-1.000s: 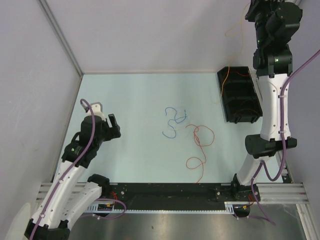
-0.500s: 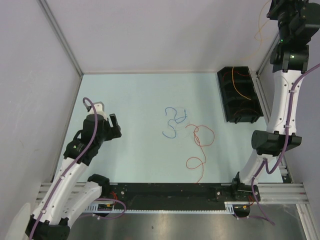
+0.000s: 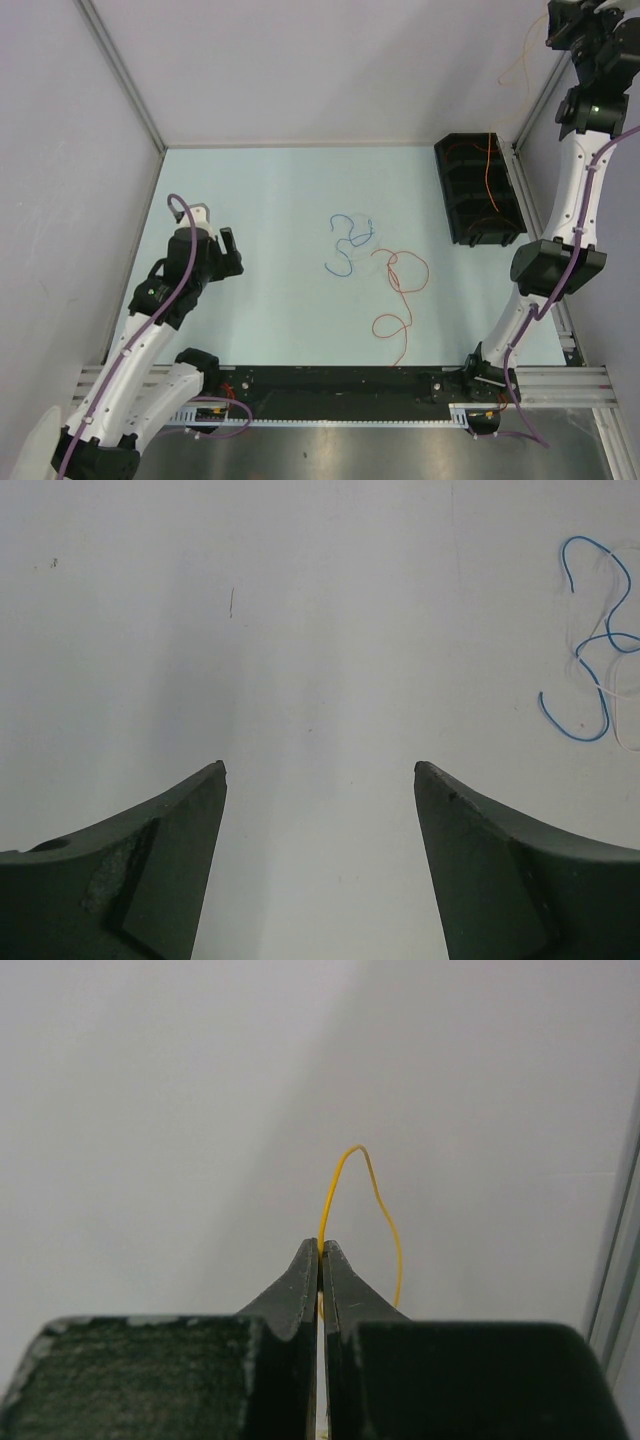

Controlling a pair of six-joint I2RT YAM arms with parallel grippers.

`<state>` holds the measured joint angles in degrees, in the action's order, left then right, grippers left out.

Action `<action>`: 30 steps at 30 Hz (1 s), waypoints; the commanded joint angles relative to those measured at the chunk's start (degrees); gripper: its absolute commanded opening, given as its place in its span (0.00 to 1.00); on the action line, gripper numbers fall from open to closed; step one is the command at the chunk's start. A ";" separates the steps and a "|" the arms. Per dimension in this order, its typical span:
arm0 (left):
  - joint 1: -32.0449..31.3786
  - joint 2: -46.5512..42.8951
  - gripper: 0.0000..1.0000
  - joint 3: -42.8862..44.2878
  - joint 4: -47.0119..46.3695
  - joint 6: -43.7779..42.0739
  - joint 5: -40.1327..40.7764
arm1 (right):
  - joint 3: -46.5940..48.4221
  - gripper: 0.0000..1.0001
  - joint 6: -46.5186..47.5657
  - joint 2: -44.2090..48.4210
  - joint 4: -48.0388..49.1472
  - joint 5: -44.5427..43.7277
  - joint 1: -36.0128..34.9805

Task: Untangle the cables

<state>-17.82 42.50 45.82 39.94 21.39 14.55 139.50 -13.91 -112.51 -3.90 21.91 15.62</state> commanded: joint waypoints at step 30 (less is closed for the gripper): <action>0.51 0.57 0.80 0.23 -1.18 -1.00 0.04 | -14.91 0.00 -16.67 1.21 28.76 14.22 6.35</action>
<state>-17.80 43.46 45.82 39.97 21.39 14.59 134.80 -28.08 -118.41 15.84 34.44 21.08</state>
